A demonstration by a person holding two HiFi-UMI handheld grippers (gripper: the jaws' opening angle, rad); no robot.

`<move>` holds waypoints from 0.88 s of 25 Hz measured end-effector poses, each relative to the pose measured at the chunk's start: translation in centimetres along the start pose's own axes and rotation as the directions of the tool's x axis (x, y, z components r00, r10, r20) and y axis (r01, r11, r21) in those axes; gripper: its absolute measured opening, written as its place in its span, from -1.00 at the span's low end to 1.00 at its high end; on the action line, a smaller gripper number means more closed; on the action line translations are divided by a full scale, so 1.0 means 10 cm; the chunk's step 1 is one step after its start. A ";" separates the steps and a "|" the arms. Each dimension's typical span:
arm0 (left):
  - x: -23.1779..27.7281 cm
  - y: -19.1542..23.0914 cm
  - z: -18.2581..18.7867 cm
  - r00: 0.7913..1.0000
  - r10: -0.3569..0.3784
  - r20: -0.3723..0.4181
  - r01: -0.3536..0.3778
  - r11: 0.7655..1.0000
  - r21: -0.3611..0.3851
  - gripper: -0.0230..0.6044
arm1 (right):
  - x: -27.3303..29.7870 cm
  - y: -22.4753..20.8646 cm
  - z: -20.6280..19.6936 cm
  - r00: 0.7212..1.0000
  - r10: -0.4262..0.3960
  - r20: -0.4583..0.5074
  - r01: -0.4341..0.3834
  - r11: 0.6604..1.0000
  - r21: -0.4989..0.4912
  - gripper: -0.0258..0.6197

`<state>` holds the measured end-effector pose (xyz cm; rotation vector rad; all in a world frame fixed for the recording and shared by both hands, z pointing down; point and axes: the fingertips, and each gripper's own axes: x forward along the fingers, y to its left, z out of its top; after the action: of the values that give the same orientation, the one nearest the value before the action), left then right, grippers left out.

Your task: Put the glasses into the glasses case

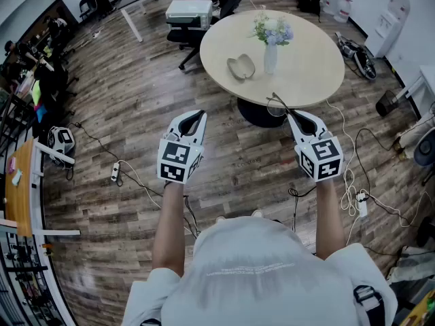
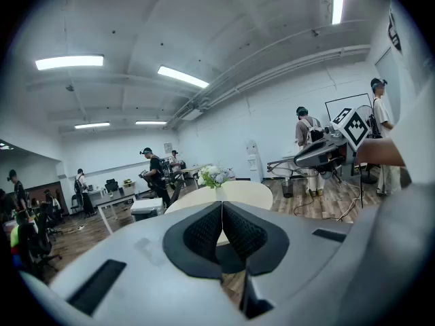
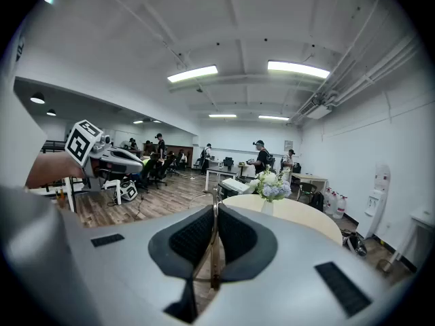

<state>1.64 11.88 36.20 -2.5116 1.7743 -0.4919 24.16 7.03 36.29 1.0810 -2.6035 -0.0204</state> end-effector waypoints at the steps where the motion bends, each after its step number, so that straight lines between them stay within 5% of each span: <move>1: 0.02 -0.01 0.01 1.000 0.001 -0.001 -0.001 1.000 0.001 -0.88 | 0.01 -0.02 0.00 1.000 0.003 0.001 -0.003 1.000 -0.002 -0.85; 22: 0.55 -0.07 -0.09 0.997 0.056 -0.054 -0.058 0.998 -0.032 -0.88 | 0.29 -0.60 -0.23 0.998 0.051 0.045 -0.055 0.994 0.098 -0.85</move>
<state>3.66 7.18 38.46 -2.4846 1.8824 -0.5358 27.04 0.95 38.49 1.0552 -2.6956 0.1002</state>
